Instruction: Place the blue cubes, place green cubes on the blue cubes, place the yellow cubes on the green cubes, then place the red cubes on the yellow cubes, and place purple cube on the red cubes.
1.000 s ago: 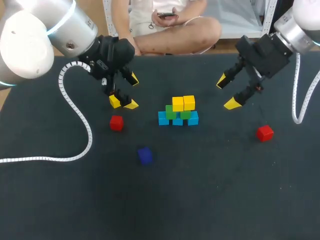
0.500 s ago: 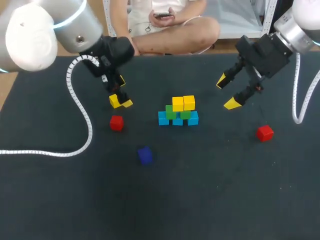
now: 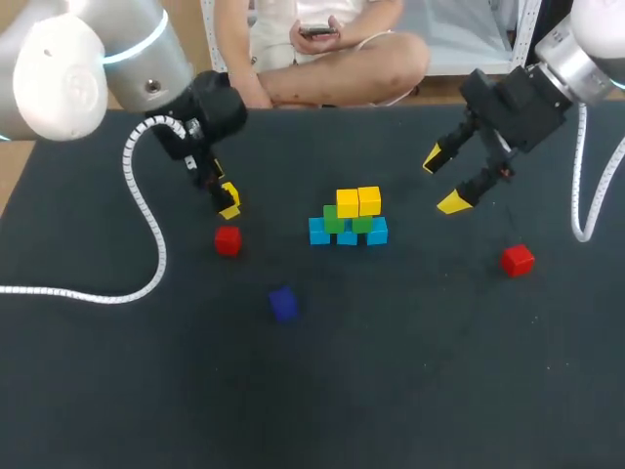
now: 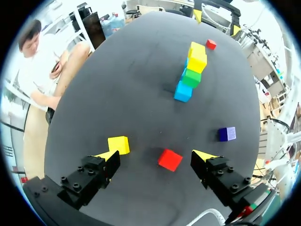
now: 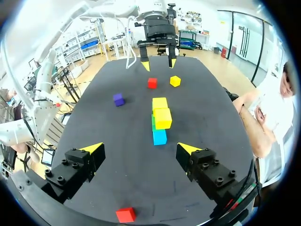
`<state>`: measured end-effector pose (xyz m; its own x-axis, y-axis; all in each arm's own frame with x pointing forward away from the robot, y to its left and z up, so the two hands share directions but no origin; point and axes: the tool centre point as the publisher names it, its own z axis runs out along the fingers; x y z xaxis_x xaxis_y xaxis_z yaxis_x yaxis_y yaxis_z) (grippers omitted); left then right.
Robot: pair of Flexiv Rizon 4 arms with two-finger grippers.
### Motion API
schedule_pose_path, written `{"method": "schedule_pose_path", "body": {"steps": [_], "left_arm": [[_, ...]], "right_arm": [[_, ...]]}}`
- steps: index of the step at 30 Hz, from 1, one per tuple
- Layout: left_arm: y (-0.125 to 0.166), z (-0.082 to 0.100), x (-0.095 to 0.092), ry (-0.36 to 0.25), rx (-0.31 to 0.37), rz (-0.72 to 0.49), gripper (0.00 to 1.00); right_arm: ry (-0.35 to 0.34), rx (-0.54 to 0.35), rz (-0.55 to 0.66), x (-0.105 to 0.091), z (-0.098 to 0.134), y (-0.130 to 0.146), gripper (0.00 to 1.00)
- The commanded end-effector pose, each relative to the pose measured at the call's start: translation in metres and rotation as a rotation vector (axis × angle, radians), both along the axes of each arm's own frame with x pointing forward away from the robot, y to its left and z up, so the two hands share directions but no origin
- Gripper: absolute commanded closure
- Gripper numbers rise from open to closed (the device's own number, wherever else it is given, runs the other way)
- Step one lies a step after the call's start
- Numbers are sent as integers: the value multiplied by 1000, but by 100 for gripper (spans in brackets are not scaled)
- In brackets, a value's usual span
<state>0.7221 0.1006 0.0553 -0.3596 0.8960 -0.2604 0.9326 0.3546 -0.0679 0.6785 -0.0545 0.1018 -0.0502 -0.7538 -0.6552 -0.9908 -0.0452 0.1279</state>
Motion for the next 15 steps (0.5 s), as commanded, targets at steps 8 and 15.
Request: {"method": "schedule_pose_path", "body": {"steps": [8, 15], "left_arm": [[-1, -15, 4, 10, -64, 48, 0], [-1, -15, 4, 13, -71, 44, 0]], "right_arm": [[0, 2, 1, 0, 0, 0, 0], [0, 2, 1, 0, 0, 0, 0]]}}
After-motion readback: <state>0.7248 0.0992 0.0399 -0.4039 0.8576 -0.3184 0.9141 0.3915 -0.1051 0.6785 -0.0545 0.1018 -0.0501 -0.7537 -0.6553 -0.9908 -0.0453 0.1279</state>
